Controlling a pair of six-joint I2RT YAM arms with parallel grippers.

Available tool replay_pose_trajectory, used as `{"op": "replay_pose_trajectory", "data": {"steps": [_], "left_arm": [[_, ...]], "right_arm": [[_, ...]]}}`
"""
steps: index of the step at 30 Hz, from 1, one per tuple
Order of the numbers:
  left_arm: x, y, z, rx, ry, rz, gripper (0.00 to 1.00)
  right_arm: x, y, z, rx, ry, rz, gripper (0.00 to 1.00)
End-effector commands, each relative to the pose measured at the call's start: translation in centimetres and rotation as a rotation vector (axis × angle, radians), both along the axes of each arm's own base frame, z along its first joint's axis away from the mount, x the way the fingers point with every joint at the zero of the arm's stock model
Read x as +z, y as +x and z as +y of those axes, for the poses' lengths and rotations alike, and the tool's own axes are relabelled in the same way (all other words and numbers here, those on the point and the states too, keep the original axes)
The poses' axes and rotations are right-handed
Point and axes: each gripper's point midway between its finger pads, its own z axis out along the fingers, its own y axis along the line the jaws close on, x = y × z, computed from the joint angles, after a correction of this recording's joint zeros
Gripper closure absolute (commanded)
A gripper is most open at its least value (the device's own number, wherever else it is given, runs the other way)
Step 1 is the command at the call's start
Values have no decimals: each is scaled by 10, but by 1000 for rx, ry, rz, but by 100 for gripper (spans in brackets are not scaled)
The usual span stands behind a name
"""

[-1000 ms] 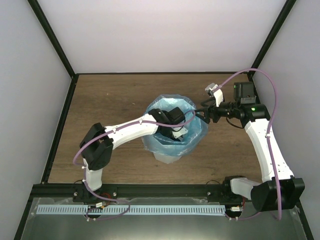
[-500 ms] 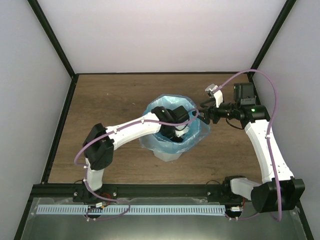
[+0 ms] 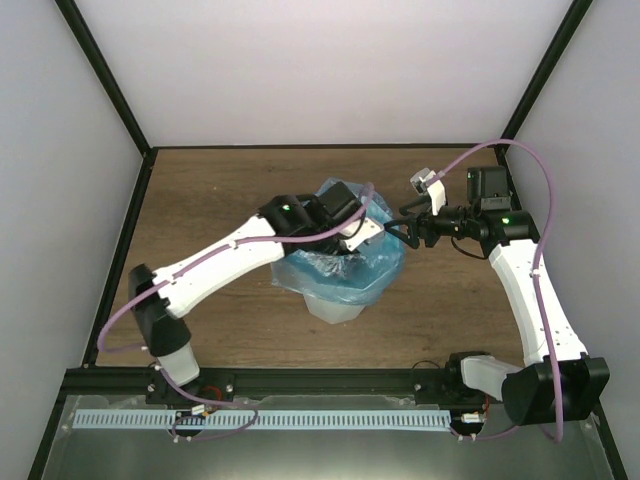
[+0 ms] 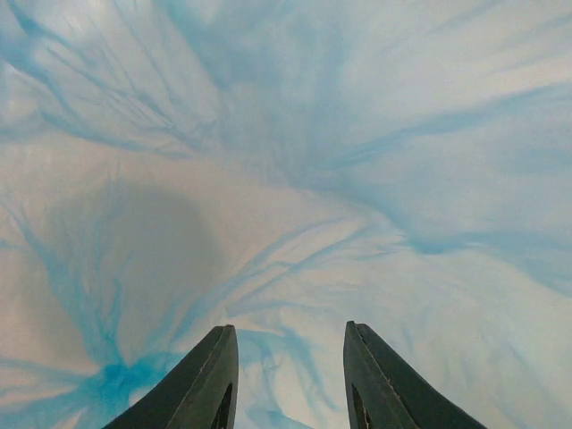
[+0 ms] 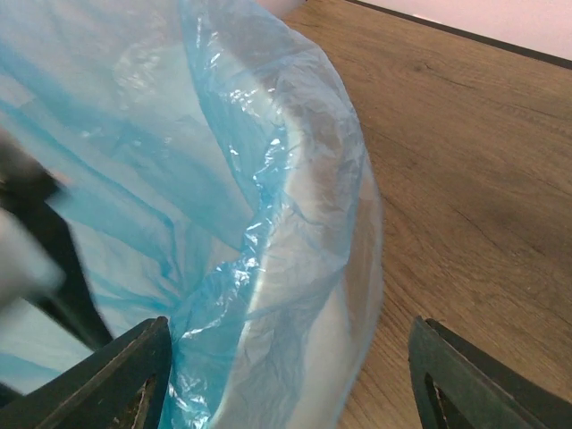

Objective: Put the trash bags into the trash bin

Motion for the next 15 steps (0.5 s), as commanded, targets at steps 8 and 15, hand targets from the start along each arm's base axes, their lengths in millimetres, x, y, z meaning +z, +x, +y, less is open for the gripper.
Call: {"op": "replay_pose_trajectory", "data": {"steps": [8, 15], "left_arm": [[17, 17, 4, 48, -45, -41, 63], [28, 31, -24, 56, -95, -33, 62]], "right_arm": [[-13, -11, -4, -19, -34, 51, 26], [-7, -12, -2, -8, -20, 40, 26]]}}
